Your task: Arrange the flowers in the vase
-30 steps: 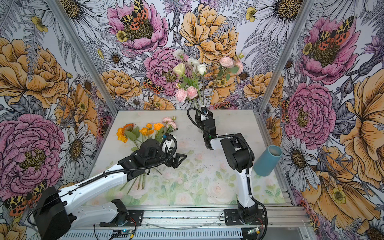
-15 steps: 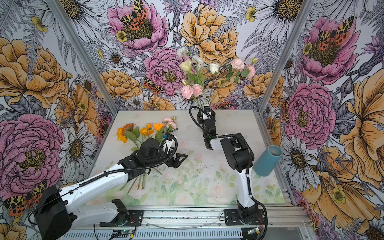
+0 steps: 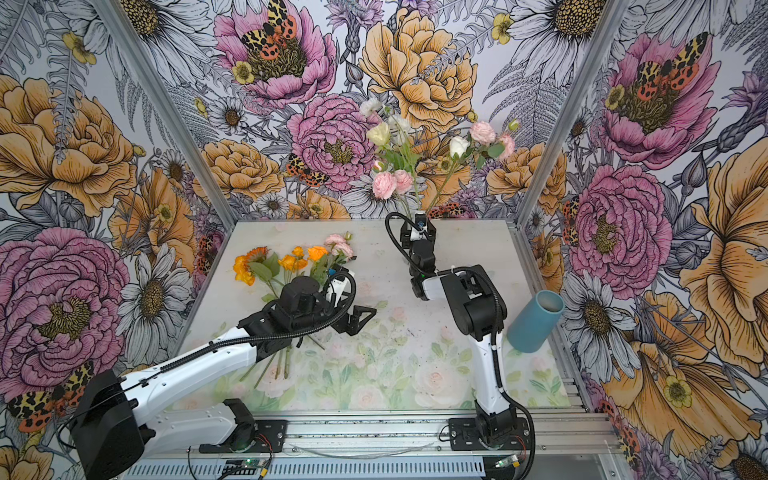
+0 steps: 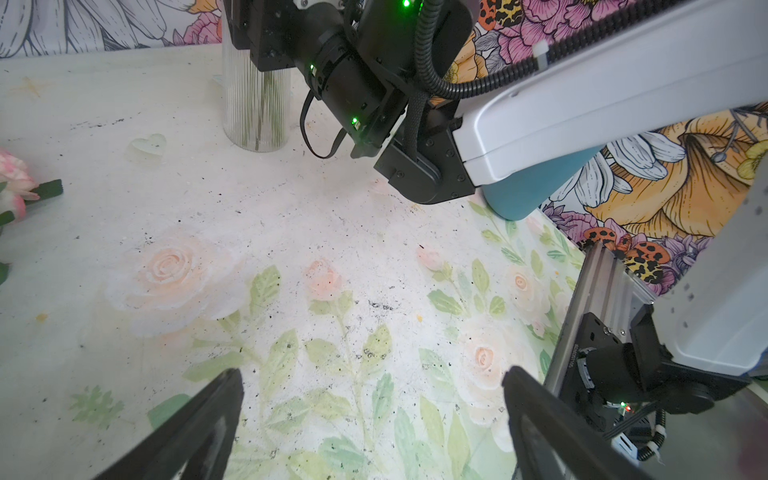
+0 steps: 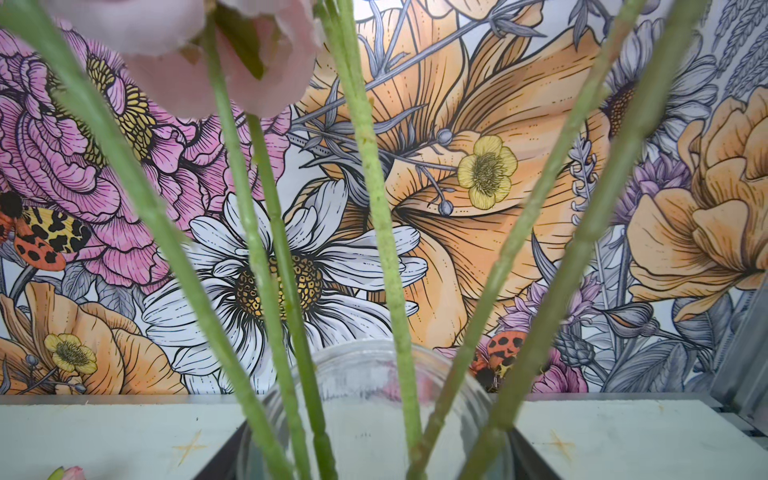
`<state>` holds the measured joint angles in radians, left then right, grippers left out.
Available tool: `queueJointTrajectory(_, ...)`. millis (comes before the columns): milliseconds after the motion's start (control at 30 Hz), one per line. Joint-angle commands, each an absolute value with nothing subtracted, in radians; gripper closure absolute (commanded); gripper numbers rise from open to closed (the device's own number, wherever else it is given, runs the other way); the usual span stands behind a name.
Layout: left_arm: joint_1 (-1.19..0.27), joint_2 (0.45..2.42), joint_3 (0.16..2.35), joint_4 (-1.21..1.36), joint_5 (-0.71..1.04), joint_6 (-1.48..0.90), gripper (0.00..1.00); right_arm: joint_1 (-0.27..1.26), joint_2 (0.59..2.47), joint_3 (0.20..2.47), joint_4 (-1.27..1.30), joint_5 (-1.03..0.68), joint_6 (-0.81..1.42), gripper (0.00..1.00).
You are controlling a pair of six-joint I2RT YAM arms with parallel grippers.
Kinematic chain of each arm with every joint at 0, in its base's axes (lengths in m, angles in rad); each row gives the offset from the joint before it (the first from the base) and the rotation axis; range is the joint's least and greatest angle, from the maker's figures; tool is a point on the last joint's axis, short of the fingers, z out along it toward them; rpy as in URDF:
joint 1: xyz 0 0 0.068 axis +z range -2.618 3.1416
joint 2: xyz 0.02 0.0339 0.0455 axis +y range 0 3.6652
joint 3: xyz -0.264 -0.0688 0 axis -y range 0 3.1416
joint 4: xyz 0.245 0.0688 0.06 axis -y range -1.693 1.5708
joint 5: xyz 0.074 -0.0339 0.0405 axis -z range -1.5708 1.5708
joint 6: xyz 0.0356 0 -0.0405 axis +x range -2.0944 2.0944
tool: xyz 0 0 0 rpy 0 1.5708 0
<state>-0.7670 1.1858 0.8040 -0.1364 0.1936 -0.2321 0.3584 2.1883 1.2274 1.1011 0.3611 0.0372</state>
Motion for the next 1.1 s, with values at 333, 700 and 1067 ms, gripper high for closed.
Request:
queueJointTrajectory(333, -0.757, 1.169, 0.816, -0.120, 0.220, -0.212, 0.01, 0.350, 2.188, 1.222, 1.232, 0.405, 0.048, 0.07)
queueJointTrajectory(700, -0.756, 1.143, 0.792, -0.113, 0.221, -0.213, 0.01, 0.350, 2.157, 1.221, 1.188, 0.388, 0.028, 0.01)
queueJointTrajectory(1067, -0.756, 1.138, 0.779, -0.100, 0.230, -0.218, 0.01, 0.351, 2.119, 1.205, 1.120, 0.379, 0.025, 0.00)
